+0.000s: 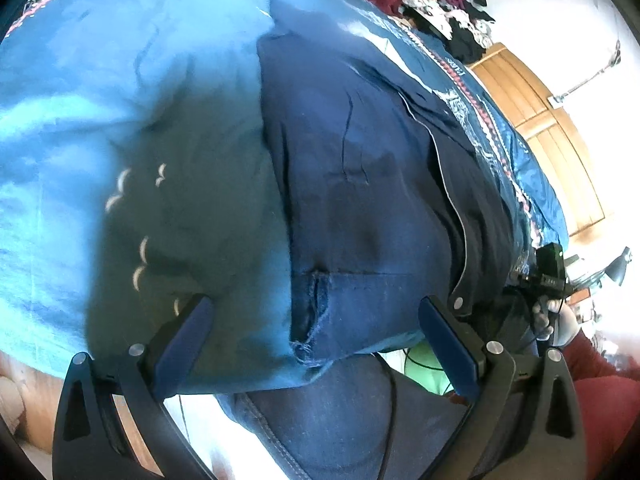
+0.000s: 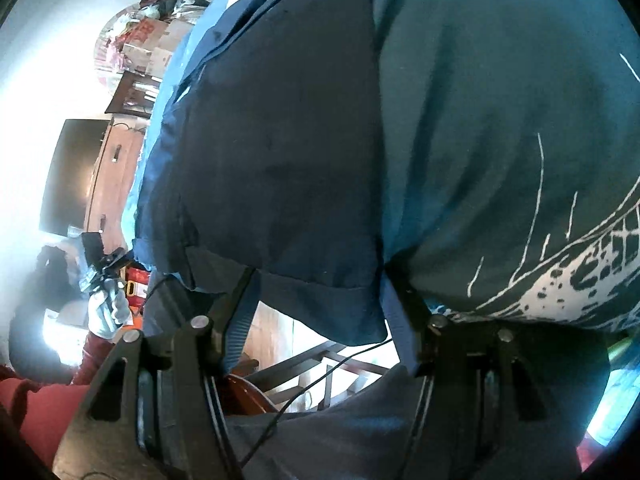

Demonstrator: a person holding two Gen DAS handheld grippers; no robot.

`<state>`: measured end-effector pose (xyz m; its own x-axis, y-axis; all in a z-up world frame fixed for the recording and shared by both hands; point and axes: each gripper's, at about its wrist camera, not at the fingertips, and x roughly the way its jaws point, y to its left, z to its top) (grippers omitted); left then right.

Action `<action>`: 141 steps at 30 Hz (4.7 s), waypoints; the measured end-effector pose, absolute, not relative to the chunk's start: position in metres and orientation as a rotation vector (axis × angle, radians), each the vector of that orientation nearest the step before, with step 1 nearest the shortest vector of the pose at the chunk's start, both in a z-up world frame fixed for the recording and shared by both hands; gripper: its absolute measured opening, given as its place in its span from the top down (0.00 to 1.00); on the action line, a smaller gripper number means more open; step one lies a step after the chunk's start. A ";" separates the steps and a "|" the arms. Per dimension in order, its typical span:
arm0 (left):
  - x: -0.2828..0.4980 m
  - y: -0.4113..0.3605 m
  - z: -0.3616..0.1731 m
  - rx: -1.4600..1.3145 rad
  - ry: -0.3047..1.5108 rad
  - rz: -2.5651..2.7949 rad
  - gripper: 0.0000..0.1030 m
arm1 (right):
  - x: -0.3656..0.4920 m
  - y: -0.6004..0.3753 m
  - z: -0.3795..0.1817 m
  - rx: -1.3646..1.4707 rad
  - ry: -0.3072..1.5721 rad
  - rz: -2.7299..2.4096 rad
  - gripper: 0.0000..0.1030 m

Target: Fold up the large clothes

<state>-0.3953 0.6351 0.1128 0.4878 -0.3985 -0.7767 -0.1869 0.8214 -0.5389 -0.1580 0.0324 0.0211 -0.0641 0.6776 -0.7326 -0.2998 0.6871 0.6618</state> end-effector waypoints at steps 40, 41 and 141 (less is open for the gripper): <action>-0.373 0.638 0.090 -0.742 1.058 -0.283 0.63 | -0.153 0.020 0.029 0.450 1.357 0.874 0.60; -0.372 0.637 0.090 -0.746 1.055 -0.281 0.64 | -0.152 0.019 0.028 0.444 1.359 0.867 0.62; -0.176 0.684 0.081 -0.333 0.967 0.474 0.00 | -0.060 0.174 0.052 -0.158 0.976 0.462 0.00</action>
<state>-0.1765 0.6843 0.0806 0.4786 0.2355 -0.8458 -0.5246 0.8492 -0.0604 -0.0602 0.1738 0.0516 0.4723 0.3061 -0.8266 -0.4452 0.8922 0.0760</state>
